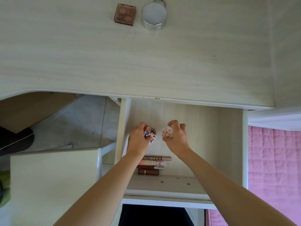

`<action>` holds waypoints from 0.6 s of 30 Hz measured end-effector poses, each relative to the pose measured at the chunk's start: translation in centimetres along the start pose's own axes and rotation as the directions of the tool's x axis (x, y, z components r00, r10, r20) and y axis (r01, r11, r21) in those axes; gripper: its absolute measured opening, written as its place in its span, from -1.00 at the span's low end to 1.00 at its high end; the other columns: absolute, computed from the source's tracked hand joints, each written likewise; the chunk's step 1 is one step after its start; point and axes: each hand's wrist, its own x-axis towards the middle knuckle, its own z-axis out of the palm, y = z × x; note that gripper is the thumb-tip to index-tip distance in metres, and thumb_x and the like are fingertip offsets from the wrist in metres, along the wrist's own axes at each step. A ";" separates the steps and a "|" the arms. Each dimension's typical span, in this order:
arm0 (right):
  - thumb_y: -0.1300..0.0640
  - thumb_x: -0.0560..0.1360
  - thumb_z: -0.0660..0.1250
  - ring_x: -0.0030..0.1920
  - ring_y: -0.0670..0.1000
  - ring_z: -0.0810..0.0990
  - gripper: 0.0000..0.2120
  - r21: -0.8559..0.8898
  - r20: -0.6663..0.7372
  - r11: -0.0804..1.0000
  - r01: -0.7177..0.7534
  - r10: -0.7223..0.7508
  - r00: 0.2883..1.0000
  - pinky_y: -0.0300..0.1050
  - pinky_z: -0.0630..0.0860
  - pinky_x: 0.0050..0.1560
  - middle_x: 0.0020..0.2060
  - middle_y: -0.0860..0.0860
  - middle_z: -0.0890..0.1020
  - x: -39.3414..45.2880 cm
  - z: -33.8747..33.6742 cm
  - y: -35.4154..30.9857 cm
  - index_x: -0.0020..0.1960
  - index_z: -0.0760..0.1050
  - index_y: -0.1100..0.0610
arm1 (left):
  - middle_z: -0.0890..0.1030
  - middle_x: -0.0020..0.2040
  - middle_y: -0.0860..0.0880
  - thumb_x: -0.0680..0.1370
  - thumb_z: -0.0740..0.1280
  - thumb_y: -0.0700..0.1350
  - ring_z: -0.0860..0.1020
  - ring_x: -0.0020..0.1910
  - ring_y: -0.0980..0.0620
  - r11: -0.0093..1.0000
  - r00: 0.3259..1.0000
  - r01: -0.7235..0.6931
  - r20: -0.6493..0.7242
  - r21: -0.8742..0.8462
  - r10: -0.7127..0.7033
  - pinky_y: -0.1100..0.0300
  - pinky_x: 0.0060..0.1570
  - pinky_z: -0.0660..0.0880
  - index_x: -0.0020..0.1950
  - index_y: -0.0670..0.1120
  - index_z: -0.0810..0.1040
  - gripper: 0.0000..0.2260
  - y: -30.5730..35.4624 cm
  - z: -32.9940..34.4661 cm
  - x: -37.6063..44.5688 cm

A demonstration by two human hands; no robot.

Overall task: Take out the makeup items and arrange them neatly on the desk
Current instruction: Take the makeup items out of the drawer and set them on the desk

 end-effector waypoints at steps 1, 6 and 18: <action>0.34 0.39 0.42 0.09 0.13 0.45 -0.51 0.035 -0.019 0.999 -0.028 0.028 0.999 -0.16 0.47 0.02 0.17 0.08 0.30 -0.6 -0.3 -0.2 0.24 0.37 0.07 | 0.56 0.04 -0.08 0.43 0.44 -0.22 0.50 -0.04 0.02 0.998 1.000 0.025 -0.011 -0.051 -0.026 0.28 -0.08 0.42 0.14 -0.07 0.48 -0.68 0.2 -0.2 -0.6; 0.25 0.45 0.39 -0.01 -0.02 0.46 -0.55 0.141 -0.045 0.989 -0.050 0.057 0.997 -0.29 0.34 -0.04 0.13 0.04 0.37 -4.3 -2.2 -1.9 0.30 0.44 -0.03 | 0.58 -0.03 0.13 0.42 0.48 -0.20 0.55 -0.06 0.19 0.942 0.993 0.067 -0.068 -0.328 -0.094 0.59 -0.18 0.39 0.16 0.00 0.52 -0.66 1.6 -2.3 -3.7; 0.10 0.40 0.47 -0.04 -0.09 0.56 -0.52 0.303 -0.178 0.944 0.131 -0.079 0.981 -0.29 0.49 -0.10 0.04 -0.05 0.58 -6.3 -8.0 -11.0 0.27 0.44 -0.05 | 0.63 0.00 0.04 0.42 0.49 -0.22 0.64 -0.09 0.15 0.796 0.984 -0.056 -0.169 -0.603 -0.058 0.17 -0.08 0.61 0.13 0.05 0.53 -0.65 7.2 -11.7 -4.5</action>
